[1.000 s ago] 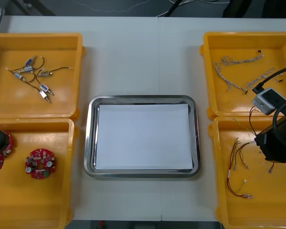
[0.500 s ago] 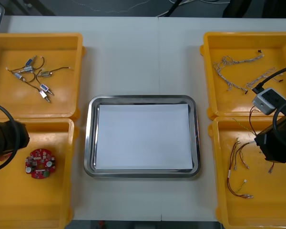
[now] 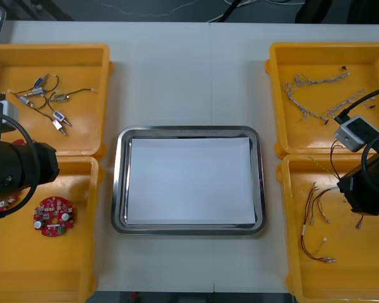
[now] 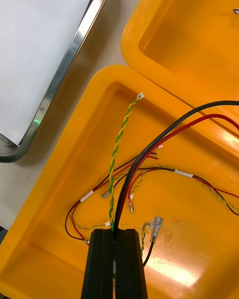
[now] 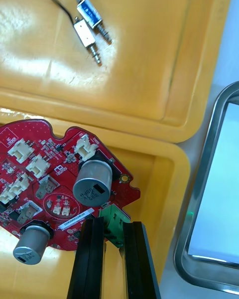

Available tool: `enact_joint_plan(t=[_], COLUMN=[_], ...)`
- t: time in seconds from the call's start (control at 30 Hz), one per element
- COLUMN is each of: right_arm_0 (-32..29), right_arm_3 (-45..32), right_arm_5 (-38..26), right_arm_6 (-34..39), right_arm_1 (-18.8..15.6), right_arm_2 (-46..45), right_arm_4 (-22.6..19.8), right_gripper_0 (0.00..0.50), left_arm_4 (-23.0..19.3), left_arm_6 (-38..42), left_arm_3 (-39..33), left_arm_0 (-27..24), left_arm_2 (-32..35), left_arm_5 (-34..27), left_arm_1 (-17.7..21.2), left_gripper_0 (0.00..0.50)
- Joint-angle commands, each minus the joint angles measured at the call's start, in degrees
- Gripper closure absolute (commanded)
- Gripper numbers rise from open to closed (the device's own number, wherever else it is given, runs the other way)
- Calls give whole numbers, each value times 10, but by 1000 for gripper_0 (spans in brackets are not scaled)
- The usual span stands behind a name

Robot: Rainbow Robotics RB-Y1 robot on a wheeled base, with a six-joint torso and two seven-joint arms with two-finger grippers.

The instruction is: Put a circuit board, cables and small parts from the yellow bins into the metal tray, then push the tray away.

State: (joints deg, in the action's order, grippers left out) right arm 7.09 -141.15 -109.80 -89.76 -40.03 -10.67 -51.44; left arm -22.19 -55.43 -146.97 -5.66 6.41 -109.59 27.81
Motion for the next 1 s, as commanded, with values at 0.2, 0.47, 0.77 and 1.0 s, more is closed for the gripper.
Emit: enact_joint_plan(t=[0.2,0.47,0.77,1.0], right_arm_0=[12,12,12,12], right_arm_3=[-18,-18,-18,-18], right_arm_5=[-2,-2,-2,-2], right_arm_6=[19,19,19,19], right_arm_1=[-19,-19,-19,-19], right_arm_2=[3,3,3,3], right_arm_4=[-5,-5,-5,-5], right_gripper_0=[500,500,500,500], left_arm_4=[-6,26,36,29], left_arm_6=[-84,-87,-91,-91], left_arm_3=[-3,50,94,113], left_arm_0=[-82,-119,-153,-175], left_arm_2=[-68,-142,-185,-204], left_arm_5=[-4,-4,-4,-4], left_arm_1=[10,-17,-33,-42], left_gripper_0=[500,500,500,500])
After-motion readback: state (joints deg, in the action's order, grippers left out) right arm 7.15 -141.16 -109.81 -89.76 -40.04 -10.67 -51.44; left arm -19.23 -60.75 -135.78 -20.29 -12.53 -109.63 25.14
